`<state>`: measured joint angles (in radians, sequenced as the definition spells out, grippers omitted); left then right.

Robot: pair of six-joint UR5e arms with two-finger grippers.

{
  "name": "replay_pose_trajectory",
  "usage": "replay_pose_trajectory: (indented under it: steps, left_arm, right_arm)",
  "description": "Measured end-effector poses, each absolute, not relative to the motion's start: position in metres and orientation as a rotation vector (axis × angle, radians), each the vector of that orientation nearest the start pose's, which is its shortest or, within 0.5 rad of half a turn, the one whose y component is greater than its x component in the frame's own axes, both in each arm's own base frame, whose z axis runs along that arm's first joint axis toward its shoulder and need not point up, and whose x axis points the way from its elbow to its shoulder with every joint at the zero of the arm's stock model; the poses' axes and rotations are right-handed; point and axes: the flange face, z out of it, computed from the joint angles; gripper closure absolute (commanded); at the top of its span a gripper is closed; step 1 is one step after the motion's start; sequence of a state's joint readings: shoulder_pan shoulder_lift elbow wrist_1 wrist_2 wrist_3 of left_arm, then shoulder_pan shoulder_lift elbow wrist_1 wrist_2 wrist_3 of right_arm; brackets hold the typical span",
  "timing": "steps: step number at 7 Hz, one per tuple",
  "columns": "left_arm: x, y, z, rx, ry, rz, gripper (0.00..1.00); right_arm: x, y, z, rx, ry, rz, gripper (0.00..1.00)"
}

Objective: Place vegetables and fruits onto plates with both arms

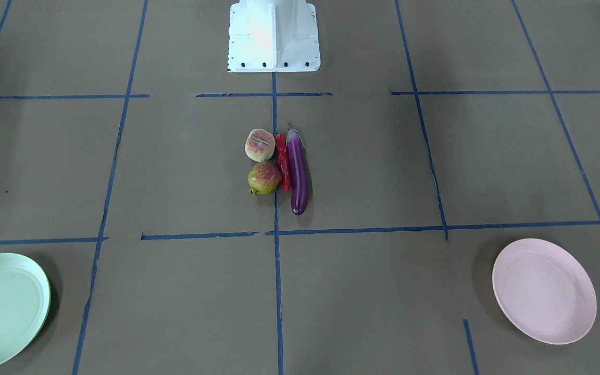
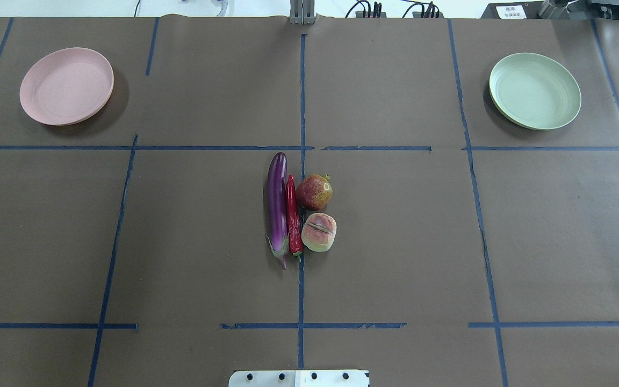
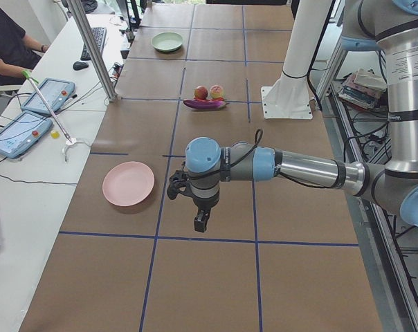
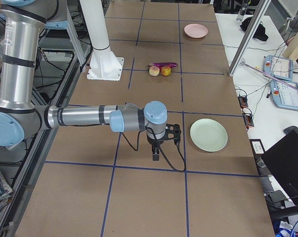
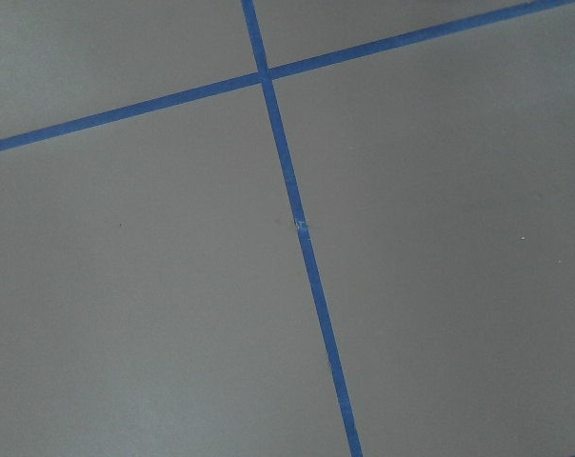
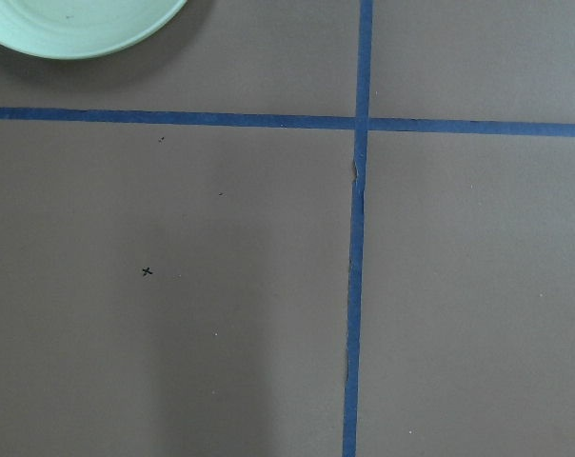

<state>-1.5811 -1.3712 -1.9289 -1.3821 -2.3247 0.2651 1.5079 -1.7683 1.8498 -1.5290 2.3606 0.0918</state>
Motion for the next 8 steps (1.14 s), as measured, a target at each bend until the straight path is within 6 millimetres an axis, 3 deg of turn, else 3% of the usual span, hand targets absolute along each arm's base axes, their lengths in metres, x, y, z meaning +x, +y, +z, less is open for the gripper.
replay_pose_trajectory:
  steps: [5, 8]
  left_arm:
    - [-0.067, -0.391, 0.597, 0.060, 0.760, 0.225, 0.00]
    - [-0.066, -0.392, 0.592, 0.078, 0.768, 0.232, 0.00]
  right_arm:
    - [0.026, -0.426, 0.583, 0.142, -0.838, -0.072, 0.00]
    - [-0.012, -0.432, 0.560, 0.211, -0.901, -0.142, 0.00]
